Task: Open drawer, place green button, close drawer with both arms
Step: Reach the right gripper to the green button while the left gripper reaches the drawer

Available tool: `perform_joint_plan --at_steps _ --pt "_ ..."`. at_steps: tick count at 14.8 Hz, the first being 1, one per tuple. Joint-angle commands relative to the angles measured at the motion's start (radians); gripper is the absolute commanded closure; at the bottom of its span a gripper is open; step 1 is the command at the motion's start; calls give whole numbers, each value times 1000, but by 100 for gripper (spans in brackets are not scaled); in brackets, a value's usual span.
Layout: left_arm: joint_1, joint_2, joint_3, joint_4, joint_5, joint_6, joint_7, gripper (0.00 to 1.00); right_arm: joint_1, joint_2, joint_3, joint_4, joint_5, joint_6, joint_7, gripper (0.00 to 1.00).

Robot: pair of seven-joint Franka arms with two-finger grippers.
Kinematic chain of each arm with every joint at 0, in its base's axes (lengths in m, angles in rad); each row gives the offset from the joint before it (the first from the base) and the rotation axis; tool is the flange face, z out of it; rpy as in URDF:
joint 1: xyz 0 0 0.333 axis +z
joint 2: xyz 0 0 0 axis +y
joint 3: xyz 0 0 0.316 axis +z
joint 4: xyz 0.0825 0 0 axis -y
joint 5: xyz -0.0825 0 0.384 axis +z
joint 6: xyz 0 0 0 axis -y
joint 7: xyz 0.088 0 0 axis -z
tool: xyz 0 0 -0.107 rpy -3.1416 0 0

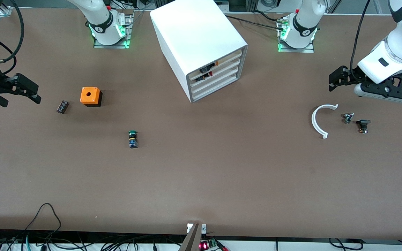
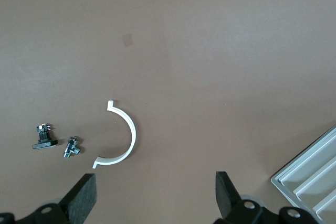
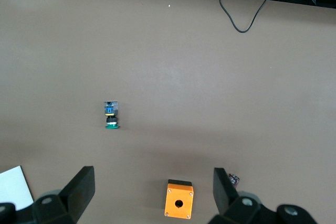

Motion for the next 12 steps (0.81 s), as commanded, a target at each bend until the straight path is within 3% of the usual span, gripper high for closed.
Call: perform_joint_plan --at_steps 1,8,12 --pt "1 0 1 15 -19 -14 18 0 0 9 2 18 -14 -20 16 0" --pt "-1 2 -1 15 -19 -14 16 0 6 11 -1 6 -5 -21 13 0" --pt "-1 0 -1 17 -34 -25 14 0 13 71 5 -8 12 -21 2 0"
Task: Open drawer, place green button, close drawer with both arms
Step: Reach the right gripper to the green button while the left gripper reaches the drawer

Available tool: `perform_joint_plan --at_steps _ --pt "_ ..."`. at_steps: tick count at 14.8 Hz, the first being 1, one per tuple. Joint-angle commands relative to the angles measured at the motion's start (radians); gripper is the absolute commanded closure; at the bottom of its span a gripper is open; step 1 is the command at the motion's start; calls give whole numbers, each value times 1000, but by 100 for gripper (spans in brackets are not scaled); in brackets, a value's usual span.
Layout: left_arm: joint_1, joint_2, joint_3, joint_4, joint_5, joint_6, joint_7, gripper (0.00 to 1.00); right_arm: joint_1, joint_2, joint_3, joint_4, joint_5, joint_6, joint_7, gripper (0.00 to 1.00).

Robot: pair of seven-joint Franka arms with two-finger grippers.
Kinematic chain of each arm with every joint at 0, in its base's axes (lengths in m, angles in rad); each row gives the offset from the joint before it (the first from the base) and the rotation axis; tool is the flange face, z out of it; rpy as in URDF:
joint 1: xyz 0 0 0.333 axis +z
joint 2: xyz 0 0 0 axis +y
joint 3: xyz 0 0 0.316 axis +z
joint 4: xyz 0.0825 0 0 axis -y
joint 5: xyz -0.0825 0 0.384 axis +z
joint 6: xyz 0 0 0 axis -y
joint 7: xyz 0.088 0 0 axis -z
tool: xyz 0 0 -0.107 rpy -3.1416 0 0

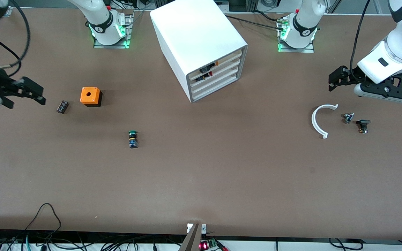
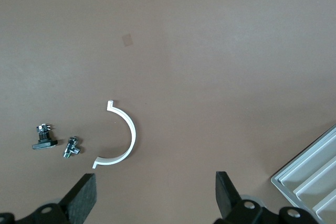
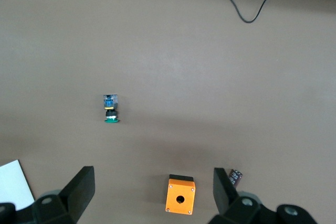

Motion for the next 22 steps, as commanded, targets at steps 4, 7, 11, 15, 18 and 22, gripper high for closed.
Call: perform_joint_plan --at_steps 4,7,11,15,18,22 --pt "-30 37 1 92 -88 -132 18 0 33 85 10 -27 12 4 -6 0" --pt "-56 69 1 141 -177 -249 19 0 47 155 10 -27 75 27 -6 0" --pt "-102 101 1 138 -307 -370 22 0 62 254 12 -30 172 128 -18 0" --pt "-102 178 1 126 -480 -481 25 0 121 321 12 -80 172 281 -18 0" --pt "-99 276 1 66 -626 -477 200 0 158 355 12 -158 172 434 -18 0" --pt "-88 393 2 5 -799 -373 477 0 181 419 12 -206 172 562 -18 0"
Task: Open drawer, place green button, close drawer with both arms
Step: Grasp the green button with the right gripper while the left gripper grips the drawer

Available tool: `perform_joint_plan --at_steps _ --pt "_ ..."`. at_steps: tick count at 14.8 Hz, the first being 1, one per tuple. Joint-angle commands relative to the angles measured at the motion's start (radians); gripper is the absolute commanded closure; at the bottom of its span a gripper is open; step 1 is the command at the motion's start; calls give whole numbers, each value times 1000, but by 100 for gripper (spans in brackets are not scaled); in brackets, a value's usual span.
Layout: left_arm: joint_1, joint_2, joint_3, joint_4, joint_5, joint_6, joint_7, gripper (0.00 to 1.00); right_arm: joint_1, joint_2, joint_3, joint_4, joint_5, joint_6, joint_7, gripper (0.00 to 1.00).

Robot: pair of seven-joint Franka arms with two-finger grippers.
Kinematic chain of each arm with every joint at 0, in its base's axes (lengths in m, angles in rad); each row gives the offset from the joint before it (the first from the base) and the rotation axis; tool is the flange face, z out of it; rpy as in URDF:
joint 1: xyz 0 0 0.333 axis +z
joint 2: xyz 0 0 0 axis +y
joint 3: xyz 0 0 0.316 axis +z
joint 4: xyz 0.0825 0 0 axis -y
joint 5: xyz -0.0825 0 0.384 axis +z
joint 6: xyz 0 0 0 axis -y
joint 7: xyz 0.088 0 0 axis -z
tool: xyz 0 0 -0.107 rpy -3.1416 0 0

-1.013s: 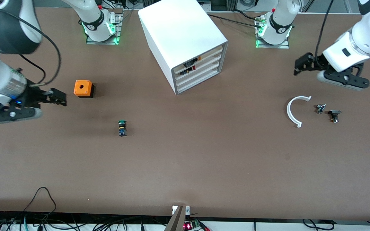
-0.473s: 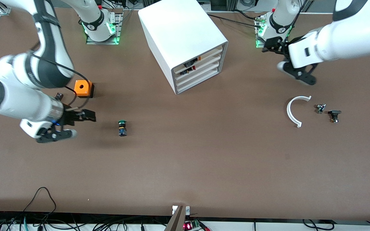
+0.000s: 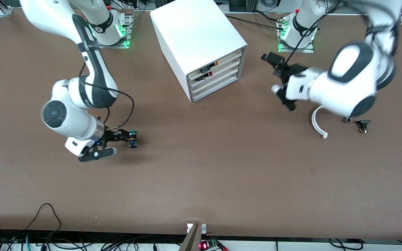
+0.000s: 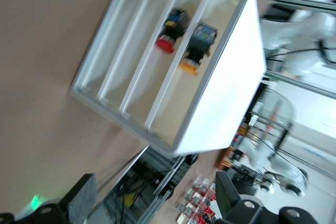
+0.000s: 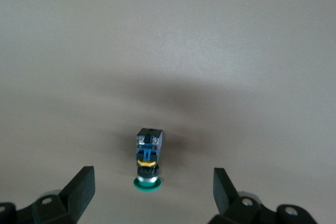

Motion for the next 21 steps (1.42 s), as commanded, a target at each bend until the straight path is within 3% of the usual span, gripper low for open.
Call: perform_joint_plan --at_steps 1,8,10,14,17,21 --pt "1 25 0 -65 -115 93 112 0 18 24 -6 -40 19 81 -12 0" --pt "-17 10 -22 -300 -284 309 403 2 76 90 -6 -133 21 291 4 0" --pt "-17 6 -23 -337 -308 347 455 25 76 98 -6 -150 21 326 5 3" --pt "-29 -24 -37 -423 -318 468 555 31 76 106 6 -155 21 340 5 30" --pt "-38 -44 -81 -539 -331 632 682 33 76 106 6 -155 21 339 5 60" --pt "-43 -8 -117 -572 -477 646 746 37 76 104 6 -155 21 336 5 98"
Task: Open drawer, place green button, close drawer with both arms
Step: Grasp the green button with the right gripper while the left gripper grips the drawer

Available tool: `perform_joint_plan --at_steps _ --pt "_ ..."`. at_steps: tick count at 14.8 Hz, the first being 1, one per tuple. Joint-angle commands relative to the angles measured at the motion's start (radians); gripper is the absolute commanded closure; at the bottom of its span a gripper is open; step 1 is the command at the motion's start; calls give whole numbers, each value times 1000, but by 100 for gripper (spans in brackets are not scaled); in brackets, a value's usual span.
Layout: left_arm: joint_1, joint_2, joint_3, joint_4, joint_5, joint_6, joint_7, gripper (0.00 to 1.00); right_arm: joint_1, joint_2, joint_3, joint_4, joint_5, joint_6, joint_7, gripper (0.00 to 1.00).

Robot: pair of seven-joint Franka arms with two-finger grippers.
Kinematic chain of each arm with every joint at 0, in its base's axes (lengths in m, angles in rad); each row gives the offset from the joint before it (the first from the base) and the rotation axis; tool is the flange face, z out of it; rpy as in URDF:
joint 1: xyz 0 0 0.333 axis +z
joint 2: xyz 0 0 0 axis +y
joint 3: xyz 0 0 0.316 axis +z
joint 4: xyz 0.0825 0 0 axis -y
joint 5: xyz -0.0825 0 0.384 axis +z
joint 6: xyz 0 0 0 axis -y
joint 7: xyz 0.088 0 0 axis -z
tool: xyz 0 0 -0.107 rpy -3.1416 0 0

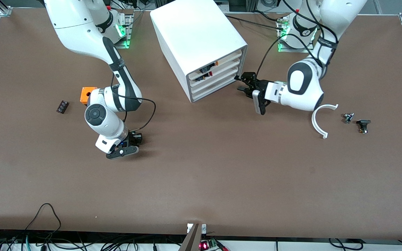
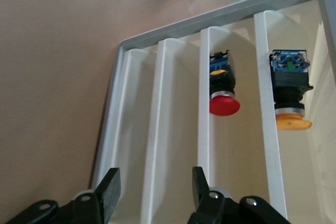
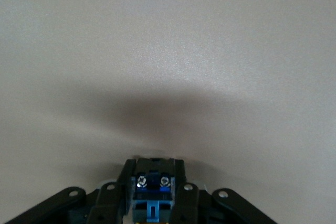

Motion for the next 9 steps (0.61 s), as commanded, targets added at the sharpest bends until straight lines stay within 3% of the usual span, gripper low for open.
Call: perform_joint_plan --at_steps 1,6,9 --pt "-1 11 -7 -38 -88 11 108 38 6 -12 1 -15 20 12 -1 100" --pt "-7 117 -12 -35 -183 8 241 43 6 -32 2 8 20 -13 43 100" --pt "-10 155 -36 -40 -248 17 313 44 4 -49 -4 59 19 -129 77 100"
